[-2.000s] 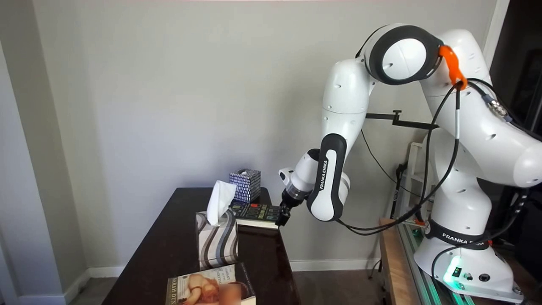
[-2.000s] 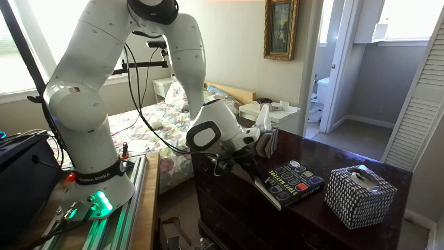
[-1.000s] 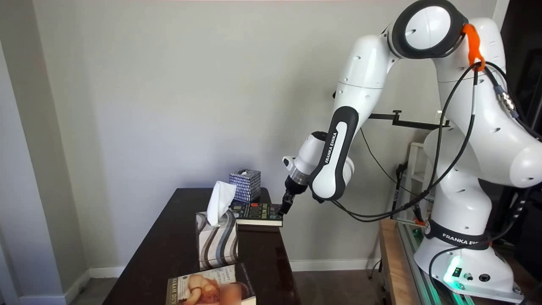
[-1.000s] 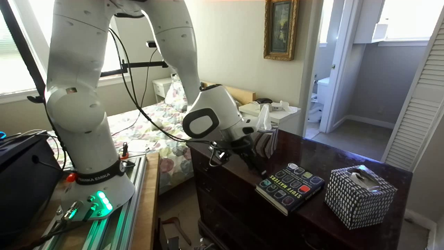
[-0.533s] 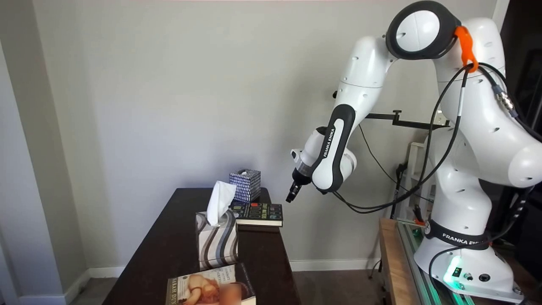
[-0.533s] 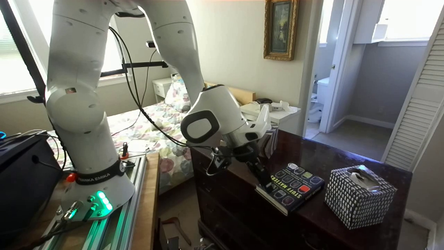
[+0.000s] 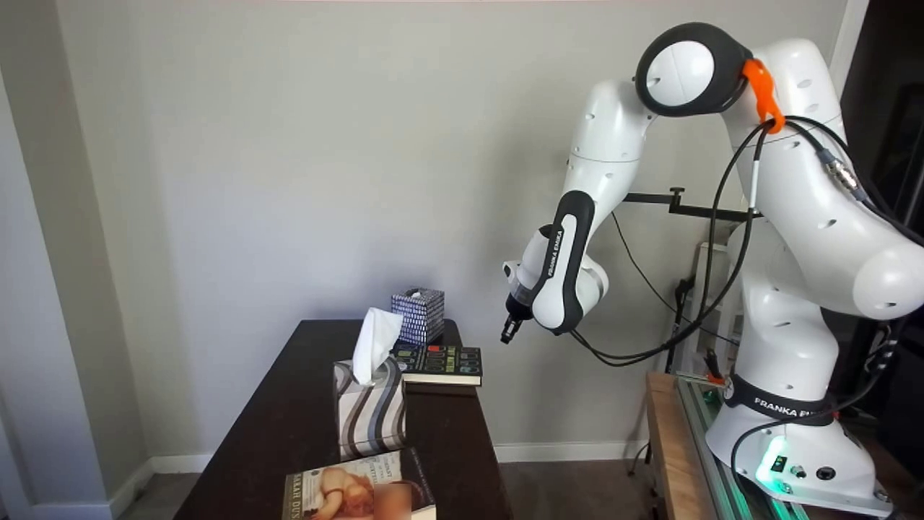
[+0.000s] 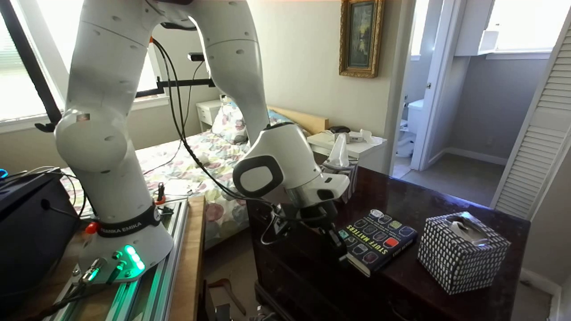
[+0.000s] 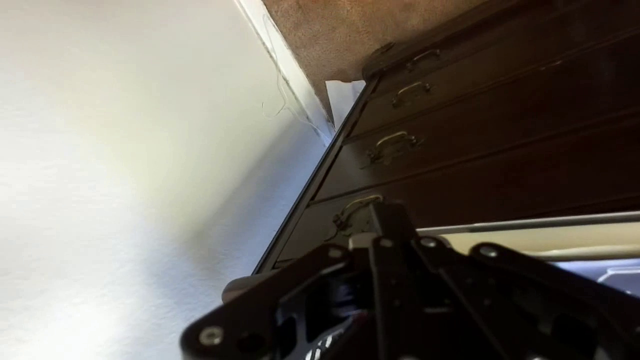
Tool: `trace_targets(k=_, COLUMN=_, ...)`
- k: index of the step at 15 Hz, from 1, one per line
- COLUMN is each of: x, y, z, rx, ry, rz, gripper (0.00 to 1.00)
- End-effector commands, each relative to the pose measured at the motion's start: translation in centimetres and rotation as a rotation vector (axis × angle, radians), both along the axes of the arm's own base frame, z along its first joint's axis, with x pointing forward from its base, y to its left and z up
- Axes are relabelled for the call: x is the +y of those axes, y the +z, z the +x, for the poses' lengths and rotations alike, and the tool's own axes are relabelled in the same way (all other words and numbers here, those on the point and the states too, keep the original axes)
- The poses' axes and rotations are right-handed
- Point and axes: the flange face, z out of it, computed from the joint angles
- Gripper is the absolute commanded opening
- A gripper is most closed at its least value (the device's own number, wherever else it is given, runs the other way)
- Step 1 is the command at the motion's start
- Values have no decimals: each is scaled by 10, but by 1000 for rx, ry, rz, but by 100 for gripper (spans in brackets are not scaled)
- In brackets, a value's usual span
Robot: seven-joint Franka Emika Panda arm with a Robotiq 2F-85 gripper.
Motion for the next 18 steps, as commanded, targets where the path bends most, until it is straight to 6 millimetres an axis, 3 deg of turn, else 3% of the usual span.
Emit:
trace_targets(k=1, x=-15, y=-20, z=15, rx=-38, ry=-33, rz=-44, gripper=0)
trace_targets(k=10, x=-23, y=-43, z=59, rx=-191, ry=-105, rz=25, gripper=0)
trace_targets(k=18, x=-12, y=-47, z=76, rx=-245, ry=-152, rz=156, gripper=0)
